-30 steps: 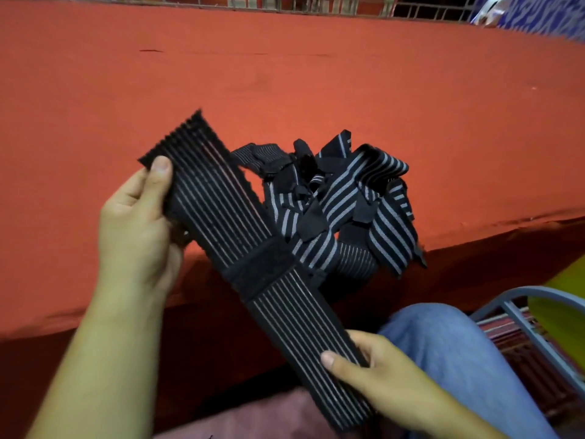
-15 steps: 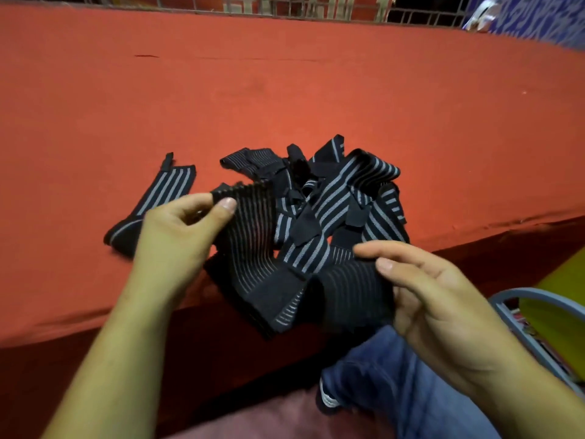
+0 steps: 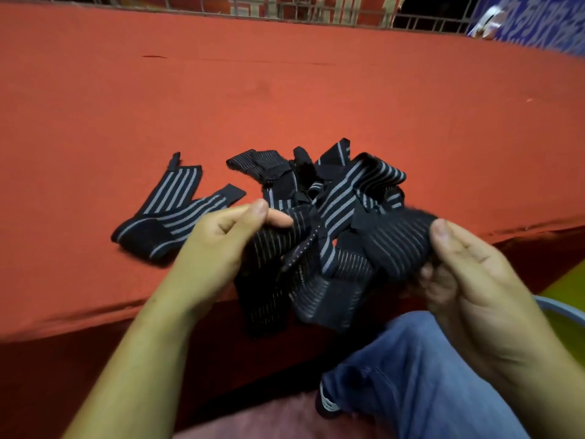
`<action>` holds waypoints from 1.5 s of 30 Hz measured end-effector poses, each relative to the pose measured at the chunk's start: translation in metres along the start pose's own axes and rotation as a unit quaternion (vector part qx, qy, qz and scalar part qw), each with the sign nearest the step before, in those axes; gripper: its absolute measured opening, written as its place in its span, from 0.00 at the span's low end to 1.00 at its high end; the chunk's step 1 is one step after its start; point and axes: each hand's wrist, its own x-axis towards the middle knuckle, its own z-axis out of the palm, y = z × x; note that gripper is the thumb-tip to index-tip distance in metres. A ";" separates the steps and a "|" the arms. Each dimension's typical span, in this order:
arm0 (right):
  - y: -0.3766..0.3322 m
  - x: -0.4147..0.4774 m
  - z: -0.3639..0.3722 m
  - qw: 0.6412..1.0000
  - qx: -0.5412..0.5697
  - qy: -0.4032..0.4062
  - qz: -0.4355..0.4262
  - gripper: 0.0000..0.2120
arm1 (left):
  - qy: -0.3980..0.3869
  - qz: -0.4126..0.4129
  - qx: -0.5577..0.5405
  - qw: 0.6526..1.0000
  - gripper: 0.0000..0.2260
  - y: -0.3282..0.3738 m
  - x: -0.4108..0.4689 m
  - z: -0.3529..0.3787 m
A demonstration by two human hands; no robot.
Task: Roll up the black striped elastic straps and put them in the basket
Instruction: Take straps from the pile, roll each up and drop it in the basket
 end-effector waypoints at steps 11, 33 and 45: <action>-0.003 0.004 -0.006 0.999 0.004 0.045 -0.011 0.19 | 0.007 -0.034 -0.132 0.991 0.24 0.004 0.001 0.006; 0.013 -0.011 0.042 0.992 0.081 -0.004 0.097 0.19 | -0.024 0.036 0.050 0.998 0.10 0.000 -0.006 0.041; 0.008 -0.009 0.043 0.991 0.082 -0.019 0.106 0.21 | -0.141 -0.061 -0.140 0.978 0.18 0.027 -0.022 0.044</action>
